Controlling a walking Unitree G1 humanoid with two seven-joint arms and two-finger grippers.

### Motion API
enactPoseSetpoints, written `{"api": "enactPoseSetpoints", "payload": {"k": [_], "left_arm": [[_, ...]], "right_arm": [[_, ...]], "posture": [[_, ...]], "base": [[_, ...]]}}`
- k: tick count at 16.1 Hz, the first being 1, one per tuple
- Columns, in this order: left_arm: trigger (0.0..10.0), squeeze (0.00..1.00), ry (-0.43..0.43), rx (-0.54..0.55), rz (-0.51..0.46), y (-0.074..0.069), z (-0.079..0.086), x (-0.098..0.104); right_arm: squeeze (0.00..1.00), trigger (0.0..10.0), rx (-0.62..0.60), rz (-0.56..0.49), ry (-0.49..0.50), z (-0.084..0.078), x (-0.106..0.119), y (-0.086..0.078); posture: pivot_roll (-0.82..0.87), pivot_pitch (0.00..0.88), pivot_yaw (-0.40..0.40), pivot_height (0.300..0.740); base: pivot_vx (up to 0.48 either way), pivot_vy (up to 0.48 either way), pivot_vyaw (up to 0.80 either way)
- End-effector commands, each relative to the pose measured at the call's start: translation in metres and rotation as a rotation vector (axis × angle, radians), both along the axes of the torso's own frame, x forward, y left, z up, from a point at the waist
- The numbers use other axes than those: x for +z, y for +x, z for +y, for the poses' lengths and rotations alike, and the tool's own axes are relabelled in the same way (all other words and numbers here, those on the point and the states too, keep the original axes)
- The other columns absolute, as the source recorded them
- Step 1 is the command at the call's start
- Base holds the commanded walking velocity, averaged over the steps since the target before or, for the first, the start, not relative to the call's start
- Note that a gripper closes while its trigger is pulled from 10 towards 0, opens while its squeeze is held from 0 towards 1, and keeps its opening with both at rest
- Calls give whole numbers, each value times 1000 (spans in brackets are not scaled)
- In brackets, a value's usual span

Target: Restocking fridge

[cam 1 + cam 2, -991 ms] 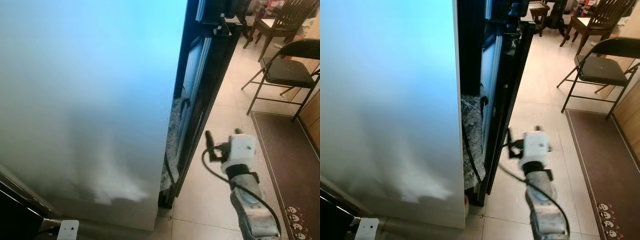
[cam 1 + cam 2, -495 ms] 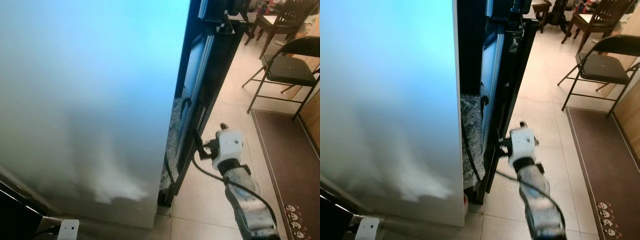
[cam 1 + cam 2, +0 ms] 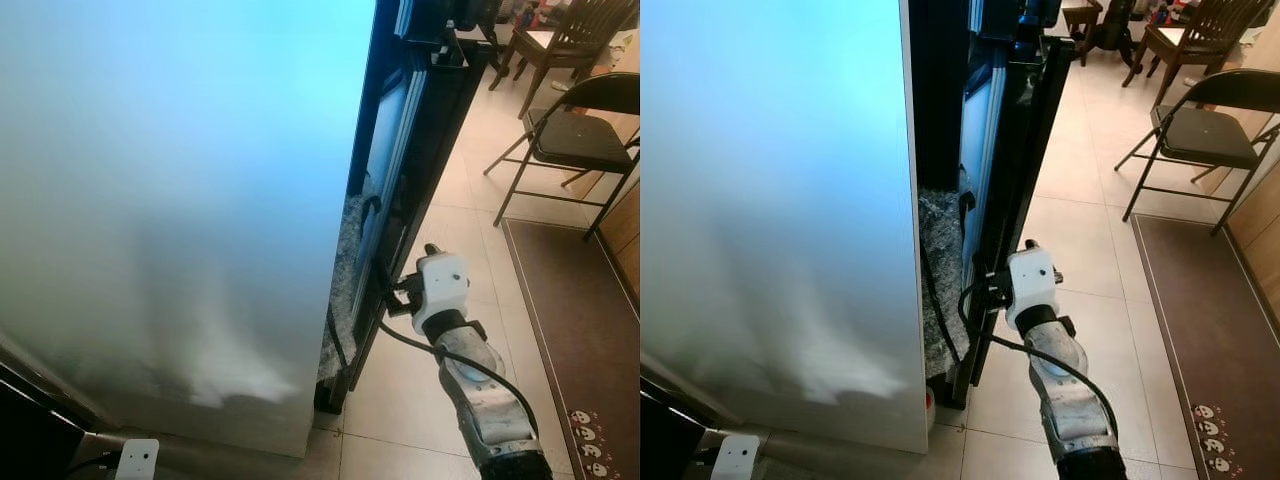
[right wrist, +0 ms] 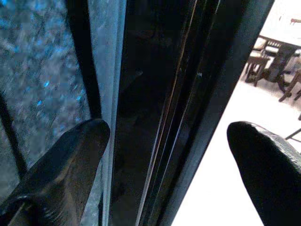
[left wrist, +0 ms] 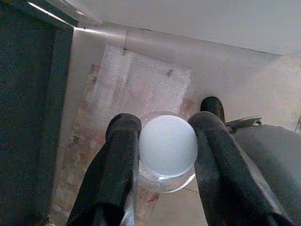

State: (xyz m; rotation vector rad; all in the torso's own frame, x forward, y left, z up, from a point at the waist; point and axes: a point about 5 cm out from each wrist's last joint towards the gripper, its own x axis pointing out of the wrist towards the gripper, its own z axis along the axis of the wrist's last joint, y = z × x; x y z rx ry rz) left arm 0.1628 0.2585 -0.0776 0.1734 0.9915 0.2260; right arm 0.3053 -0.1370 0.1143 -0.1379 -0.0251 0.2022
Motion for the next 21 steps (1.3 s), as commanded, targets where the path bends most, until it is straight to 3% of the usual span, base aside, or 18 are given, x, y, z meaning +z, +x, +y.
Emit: {"api": "enactPoseSetpoints", "payload": {"k": [1, 11, 16, 21], "left_arm": [[10000, 0, -4, 13, 17, -6, 0, -3], [10000, 0, -7, 14, 14, -6, -1, -3], [10000, 0, -4, 13, 16, -7, 0, -3], [10000, 0, -2, 6, 17, -6, 0, -3]], "right_arm": [[0, 10000, -21, -16, -4, -5, 2, 3], [0, 10000, -149, -73, -22, -27, 12, 17], [0, 10000, -330, -105, -26, -61, 14, 13], [0, 10000, -478, -59, -41, -94, -1, -4]], "posture": [[-122, 47, -46, 740], [-117, 47, -49, 740], [-121, 50, -46, 740], [-124, 51, -46, 740]], "base": [[0, 0, 0], [0, 0, 0], [0, 0, 0], [0, 0, 0]]}}
